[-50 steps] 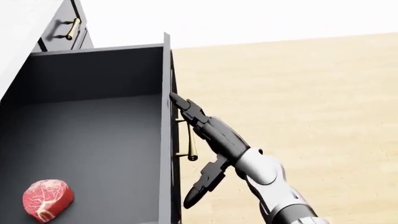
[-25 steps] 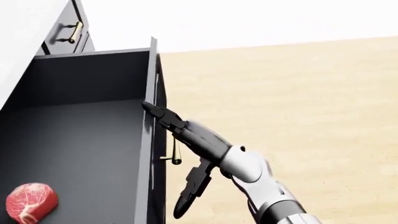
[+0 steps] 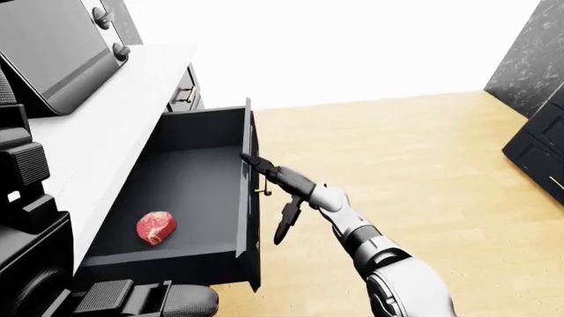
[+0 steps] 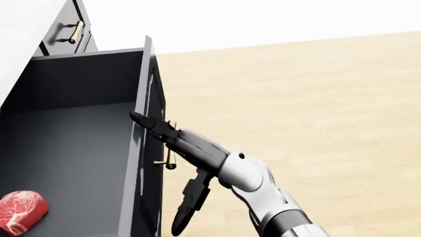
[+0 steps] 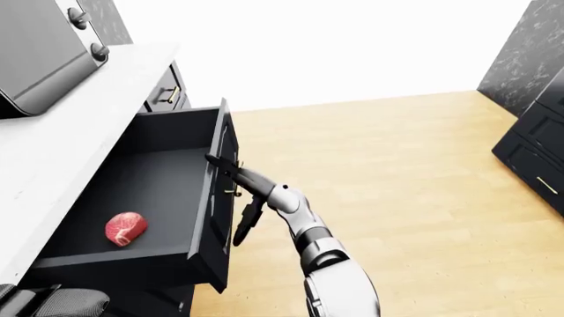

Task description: Close the right drawer.

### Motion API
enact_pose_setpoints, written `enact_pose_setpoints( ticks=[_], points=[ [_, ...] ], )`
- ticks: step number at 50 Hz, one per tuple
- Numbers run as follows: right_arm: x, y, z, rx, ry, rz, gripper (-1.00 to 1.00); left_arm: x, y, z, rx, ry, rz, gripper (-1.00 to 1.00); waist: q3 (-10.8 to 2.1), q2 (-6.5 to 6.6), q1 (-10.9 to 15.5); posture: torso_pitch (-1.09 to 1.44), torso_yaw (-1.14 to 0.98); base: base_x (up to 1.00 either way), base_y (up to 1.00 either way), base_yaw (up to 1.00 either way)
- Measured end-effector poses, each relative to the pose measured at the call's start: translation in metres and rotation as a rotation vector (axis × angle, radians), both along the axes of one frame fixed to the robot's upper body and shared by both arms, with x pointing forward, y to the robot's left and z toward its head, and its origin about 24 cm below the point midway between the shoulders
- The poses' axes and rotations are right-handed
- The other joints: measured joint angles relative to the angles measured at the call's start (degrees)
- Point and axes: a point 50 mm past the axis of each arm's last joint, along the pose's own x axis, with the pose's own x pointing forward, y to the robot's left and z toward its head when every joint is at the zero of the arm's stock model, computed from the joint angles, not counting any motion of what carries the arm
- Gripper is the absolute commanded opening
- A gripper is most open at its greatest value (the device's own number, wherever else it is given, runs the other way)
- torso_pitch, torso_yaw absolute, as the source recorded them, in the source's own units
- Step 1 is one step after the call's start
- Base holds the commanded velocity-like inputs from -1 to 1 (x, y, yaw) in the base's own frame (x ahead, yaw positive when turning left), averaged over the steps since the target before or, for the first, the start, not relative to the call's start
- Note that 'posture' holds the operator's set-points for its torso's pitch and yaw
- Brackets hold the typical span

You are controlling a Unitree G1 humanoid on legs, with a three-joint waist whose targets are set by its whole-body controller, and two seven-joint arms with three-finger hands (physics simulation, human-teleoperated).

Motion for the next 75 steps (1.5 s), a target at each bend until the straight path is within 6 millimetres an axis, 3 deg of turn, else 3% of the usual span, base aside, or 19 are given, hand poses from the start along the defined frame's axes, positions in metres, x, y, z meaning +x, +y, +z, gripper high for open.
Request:
enact_pose_setpoints(
  ticks=[75],
  points=[
    [-0.028, 0.067, -0.002, -0.024, 0.029, 0.206, 1.00, -0.002, 0.004, 0.002, -0.009, -0.002, 0.005, 1.00, 0.12, 0.74, 0.0, 0.00, 0.00, 0.00, 0.00, 0.00]
  ],
)
